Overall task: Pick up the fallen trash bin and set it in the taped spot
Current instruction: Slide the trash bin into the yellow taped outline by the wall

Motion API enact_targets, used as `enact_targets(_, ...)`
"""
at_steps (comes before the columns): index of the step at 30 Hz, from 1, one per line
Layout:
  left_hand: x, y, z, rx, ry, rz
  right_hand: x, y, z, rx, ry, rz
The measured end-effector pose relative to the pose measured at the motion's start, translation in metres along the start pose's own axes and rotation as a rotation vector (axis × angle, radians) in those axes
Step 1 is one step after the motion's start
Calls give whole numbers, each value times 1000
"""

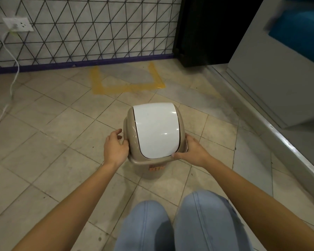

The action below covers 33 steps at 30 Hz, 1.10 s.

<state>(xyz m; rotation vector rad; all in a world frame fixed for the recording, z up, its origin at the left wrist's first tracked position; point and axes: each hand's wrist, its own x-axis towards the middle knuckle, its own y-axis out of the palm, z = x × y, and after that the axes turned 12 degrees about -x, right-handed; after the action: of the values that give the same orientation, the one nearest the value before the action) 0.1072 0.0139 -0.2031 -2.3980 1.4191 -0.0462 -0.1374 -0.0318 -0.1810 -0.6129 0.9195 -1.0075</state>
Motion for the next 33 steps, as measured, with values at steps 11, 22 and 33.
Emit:
enact_targets(11,-32,-3,-7,44,295,242,-1,8,8,1,-145,-158)
enact_targets(22,-8,4,6,110,288,281,27,5,18,62,-170,-169)
enact_targets(33,34,24,-9,-99,202,264,75,-13,24,88,-174,-169)
